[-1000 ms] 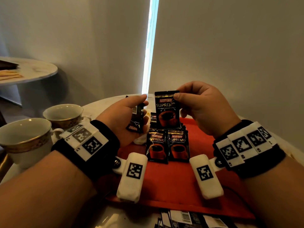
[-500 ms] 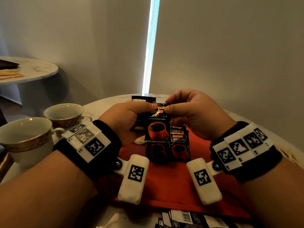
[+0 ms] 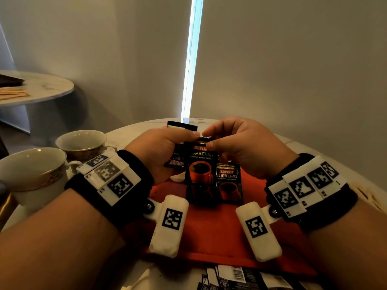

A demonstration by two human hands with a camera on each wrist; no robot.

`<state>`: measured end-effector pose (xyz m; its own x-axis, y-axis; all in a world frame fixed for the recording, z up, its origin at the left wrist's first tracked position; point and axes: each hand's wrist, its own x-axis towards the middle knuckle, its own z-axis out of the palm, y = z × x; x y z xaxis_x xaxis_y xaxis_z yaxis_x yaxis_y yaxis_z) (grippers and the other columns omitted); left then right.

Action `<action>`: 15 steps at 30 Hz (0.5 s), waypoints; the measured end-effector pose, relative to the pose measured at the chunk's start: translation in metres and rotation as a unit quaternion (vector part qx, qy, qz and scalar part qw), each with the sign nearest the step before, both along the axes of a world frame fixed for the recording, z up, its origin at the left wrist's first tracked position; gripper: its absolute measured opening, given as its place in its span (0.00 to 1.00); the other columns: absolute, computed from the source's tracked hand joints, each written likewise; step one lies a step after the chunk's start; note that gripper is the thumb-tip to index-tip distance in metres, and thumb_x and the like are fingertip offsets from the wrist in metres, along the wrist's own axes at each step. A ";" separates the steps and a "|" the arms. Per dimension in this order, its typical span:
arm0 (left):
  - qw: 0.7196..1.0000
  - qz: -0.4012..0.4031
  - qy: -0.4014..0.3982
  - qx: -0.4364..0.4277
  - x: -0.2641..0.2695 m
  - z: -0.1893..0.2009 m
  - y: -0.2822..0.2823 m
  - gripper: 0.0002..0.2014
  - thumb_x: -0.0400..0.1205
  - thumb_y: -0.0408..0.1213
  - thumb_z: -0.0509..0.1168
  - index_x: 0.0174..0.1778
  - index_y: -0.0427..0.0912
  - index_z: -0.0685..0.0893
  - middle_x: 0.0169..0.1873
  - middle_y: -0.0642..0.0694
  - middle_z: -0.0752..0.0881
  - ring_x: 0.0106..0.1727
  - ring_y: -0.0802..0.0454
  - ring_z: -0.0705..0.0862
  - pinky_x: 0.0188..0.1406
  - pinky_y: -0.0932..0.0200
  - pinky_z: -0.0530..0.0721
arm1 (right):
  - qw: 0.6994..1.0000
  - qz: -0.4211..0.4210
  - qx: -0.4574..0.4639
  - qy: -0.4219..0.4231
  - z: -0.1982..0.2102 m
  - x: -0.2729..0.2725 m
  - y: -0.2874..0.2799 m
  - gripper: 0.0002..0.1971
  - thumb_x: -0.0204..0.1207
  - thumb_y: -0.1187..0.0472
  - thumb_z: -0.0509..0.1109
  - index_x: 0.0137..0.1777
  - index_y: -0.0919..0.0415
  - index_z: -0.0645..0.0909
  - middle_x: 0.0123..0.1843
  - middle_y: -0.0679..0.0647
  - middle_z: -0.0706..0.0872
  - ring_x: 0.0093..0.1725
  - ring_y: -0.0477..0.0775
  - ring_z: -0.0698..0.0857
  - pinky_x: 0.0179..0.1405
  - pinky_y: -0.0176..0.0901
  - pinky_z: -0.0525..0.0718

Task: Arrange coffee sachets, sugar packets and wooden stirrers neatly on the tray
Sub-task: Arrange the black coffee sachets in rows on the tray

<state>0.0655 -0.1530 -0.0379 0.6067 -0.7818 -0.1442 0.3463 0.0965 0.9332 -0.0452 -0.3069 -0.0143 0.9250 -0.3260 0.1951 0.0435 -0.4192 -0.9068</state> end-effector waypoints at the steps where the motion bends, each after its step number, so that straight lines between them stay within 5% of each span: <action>1: 1.000 0.010 0.011 0.007 0.001 0.002 0.000 0.25 0.72 0.37 0.75 0.63 0.32 0.81 0.52 0.32 0.87 0.49 0.38 0.90 0.58 0.43 0.87 | 1.000 -0.004 0.003 0.009 0.000 0.000 -0.001 0.11 0.73 0.75 0.76 0.47 0.57 0.89 0.49 0.66 0.91 0.41 0.57 0.87 0.35 0.45 0.83; 3: 0.998 0.052 0.026 0.022 0.001 0.006 0.001 0.11 0.79 0.40 0.69 0.53 0.38 0.81 0.40 0.41 0.83 0.35 0.47 0.84 0.40 0.53 0.85 | 0.999 -0.004 0.017 0.041 -0.001 0.001 -0.002 0.11 0.73 0.76 0.75 0.49 0.60 0.89 0.51 0.66 0.91 0.45 0.62 0.90 0.37 0.47 0.87; 5: 0.995 0.087 0.043 0.038 0.003 0.010 0.003 0.07 0.82 0.39 0.64 0.54 0.43 0.80 0.34 0.46 0.77 0.30 0.51 0.77 0.31 0.58 0.78 | 0.996 0.001 0.009 0.087 -0.001 -0.001 -0.001 0.12 0.73 0.77 0.75 0.50 0.60 0.89 0.52 0.63 0.92 0.48 0.63 0.92 0.39 0.46 0.90; 10: 0.994 0.015 0.058 0.086 0.001 0.019 0.010 0.13 0.79 0.39 0.61 0.58 0.43 0.81 0.31 0.46 0.75 0.31 0.51 0.74 0.40 0.51 0.79 | 0.986 0.007 -0.022 0.164 -0.002 -0.003 0.006 0.12 0.73 0.77 0.75 0.49 0.59 0.89 0.49 0.60 0.90 0.41 0.53 0.91 0.33 0.38 0.88; 15: 0.987 -0.066 0.060 0.133 -0.007 0.022 0.012 0.14 0.78 0.39 0.59 0.57 0.40 0.81 0.34 0.43 0.77 0.30 0.48 0.79 0.48 0.31 0.85 | 0.980 -0.003 -0.052 0.190 -0.005 -0.001 0.007 0.12 0.72 0.75 0.77 0.49 0.58 0.89 0.47 0.57 0.89 0.38 0.50 0.91 0.33 0.37 0.88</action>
